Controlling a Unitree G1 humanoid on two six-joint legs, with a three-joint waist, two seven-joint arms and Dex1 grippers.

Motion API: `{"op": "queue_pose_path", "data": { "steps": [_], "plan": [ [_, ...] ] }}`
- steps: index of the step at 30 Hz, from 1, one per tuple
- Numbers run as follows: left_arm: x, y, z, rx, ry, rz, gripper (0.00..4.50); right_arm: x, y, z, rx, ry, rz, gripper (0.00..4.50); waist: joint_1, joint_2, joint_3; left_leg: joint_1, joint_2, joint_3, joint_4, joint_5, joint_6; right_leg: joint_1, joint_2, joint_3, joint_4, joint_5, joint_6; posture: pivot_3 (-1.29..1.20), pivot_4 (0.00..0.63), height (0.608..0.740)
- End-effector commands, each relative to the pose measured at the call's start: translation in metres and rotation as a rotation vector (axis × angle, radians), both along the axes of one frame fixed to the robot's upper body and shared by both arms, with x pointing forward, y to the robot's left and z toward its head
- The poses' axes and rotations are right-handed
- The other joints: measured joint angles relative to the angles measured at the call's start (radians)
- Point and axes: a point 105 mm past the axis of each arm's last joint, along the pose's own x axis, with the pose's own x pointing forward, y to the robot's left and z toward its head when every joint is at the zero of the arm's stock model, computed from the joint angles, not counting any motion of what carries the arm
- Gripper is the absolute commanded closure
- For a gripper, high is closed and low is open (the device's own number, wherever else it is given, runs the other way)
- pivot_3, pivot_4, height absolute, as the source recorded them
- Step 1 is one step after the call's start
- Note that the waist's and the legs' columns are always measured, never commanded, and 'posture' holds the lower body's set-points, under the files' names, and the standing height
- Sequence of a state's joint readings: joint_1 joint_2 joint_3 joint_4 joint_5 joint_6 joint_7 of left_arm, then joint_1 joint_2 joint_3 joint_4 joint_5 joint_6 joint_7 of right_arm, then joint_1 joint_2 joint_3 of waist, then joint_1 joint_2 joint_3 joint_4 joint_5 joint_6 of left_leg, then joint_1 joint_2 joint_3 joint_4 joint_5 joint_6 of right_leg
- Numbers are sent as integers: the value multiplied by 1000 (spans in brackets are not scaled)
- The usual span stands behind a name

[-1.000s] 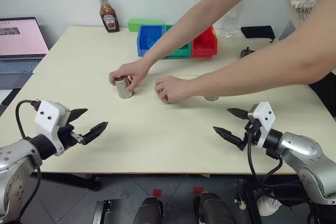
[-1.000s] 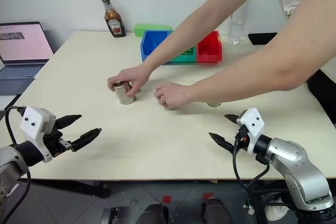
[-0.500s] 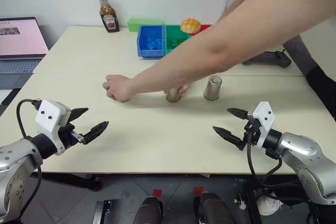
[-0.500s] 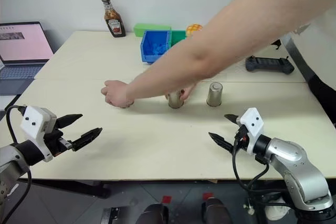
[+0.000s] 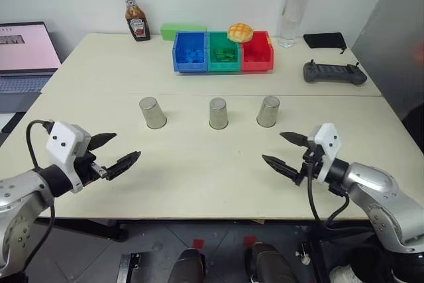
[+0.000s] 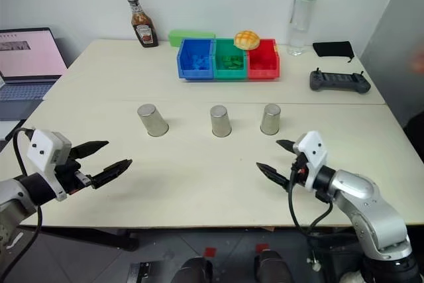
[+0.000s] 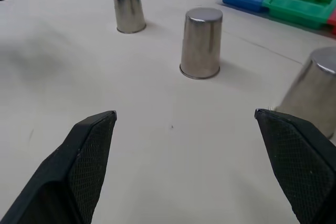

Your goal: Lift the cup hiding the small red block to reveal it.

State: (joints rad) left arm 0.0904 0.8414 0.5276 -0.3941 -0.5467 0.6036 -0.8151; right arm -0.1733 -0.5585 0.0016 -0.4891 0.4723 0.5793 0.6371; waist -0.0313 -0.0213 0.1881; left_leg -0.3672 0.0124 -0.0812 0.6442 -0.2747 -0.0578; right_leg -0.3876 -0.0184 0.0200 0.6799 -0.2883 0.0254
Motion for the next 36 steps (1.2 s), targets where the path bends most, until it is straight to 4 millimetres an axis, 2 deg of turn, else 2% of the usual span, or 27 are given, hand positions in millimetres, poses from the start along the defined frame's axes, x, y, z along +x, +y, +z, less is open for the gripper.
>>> {"op": "queue_pose_path", "data": {
  "steps": [1,6,10,17,21,26,36],
  "plan": [
    [1,-8,15,29,-37,-54,54,13,10,15,18,-48,-2,0,0,0,0,0,0,0,0,0,0,0,0,0,0,0,0,0,150,740],
    [-5,-33,11,24,1,-169,54,36,34,19,-9,-55,-3,0,-2,0,0,0,0,1,-1,0,0,-1,0,1,0,1,-2,0,150,740],
    [-5,-41,10,15,2,-185,54,51,53,18,-37,-47,-11,0,-1,0,0,-2,0,0,-1,0,0,-2,0,0,0,3,-5,0,150,740],
    [-2,-41,11,14,-5,-178,54,86,74,25,-13,-17,-118,0,-2,1,0,-2,0,0,-1,0,0,-2,0,0,0,3,-5,0,150,740],
    [-1,-41,12,12,-8,-177,54,97,88,23,1,16,-110,0,-2,1,0,-2,-1,0,-1,0,0,-2,0,0,0,3,-5,0,150,740],
    [3,-40,15,-9,-26,-159,54,121,101,20,15,35,-146,0,-3,1,1,-2,-1,0,-1,0,0,-3,0,0,0,3,-5,0,150,740],
    [3,-34,17,-20,-38,-128,54,138,122,7,40,99,-104,0,-7,1,1,-3,-1,0,-2,0,0,-3,0,0,0,3,-6,0,150,740]
  ]
}}
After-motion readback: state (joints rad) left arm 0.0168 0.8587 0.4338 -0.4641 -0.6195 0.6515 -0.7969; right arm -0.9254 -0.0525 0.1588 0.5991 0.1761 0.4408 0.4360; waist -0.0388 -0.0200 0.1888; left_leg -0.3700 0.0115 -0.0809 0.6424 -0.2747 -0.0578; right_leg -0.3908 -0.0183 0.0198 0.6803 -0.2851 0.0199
